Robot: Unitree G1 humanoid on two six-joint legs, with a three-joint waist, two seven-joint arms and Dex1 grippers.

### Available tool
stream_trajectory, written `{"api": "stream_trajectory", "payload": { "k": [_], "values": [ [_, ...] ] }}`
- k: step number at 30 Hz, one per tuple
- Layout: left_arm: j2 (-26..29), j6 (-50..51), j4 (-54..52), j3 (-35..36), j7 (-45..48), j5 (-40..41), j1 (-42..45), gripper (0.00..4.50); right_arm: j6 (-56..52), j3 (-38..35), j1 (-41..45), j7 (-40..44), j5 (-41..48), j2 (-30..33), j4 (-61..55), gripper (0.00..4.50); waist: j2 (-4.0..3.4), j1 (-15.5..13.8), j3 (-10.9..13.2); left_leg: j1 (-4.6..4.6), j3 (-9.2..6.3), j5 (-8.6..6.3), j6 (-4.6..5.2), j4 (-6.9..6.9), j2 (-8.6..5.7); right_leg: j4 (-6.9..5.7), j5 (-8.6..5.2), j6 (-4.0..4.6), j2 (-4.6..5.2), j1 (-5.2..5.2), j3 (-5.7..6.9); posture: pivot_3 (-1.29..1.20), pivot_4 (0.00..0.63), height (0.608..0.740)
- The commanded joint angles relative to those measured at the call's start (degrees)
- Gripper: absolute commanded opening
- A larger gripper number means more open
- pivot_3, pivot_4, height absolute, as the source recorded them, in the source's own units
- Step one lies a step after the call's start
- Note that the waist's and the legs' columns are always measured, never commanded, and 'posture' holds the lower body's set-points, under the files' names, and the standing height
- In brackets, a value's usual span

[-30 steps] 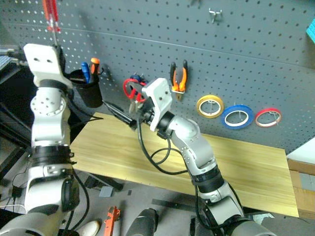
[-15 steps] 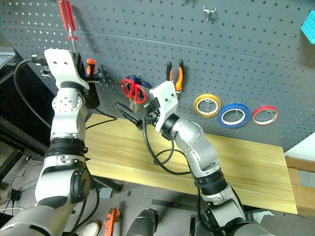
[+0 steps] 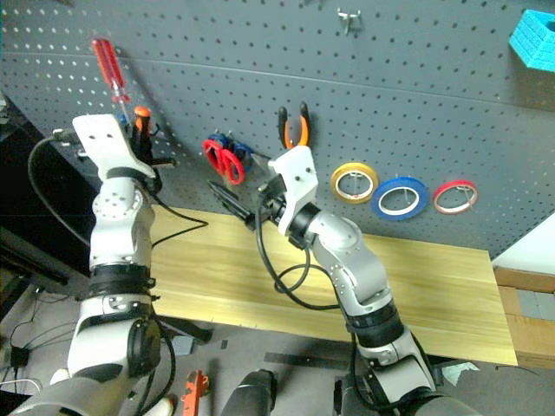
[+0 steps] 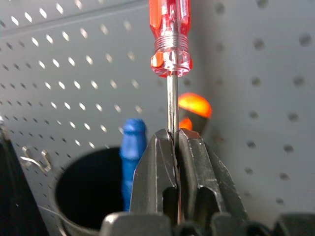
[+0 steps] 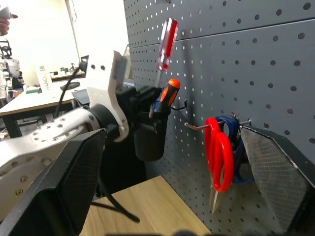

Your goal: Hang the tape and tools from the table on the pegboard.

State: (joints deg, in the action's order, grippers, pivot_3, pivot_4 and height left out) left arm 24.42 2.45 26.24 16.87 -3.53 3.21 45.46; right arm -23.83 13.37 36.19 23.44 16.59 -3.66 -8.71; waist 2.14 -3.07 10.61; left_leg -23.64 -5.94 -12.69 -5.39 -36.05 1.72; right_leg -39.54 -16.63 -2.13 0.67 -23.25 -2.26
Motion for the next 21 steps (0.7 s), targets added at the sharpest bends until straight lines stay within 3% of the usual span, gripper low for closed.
{"api": "stream_trajectory", "payload": {
  "k": [1,8,21],
  "values": [
    [2.8,-1.8,-1.3,-0.1,0.9,-0.6,3.8,0.06,0.4,-0.5,0.5,-0.2,0.7,-0.7,-2.7,4.5,-0.02,0.0,0.1,0.0,0.0,0.0,0.0,0.0,0.0,0.0,0.0,0.0,0.0,0.0,0.0,0.22,0.204,0.74],
    [4.9,-3.4,0.6,-0.5,0.6,-1.5,5.5,0.06,1.1,-0.5,1.0,-0.4,0.7,-1.1,-1.7,4.5,-0.13,0.0,0.2,0.0,-0.02,0.01,0.01,0.02,-0.01,0.01,0.0,0.0,0.0,0.0,0.02,0.23,0.202,0.74],
    [6.2,-3.5,1.1,0.1,1.3,-1.0,1.0,0.06,0.4,-0.4,-0.5,-0.9,0.9,-0.9,-2.8,4.5,-0.25,0.0,1.0,-0.01,-0.04,0.01,0.01,0.03,-0.01,0.02,-0.01,0.01,0.0,0.0,0.03,0.23,0.224,0.74]
  ]
}}
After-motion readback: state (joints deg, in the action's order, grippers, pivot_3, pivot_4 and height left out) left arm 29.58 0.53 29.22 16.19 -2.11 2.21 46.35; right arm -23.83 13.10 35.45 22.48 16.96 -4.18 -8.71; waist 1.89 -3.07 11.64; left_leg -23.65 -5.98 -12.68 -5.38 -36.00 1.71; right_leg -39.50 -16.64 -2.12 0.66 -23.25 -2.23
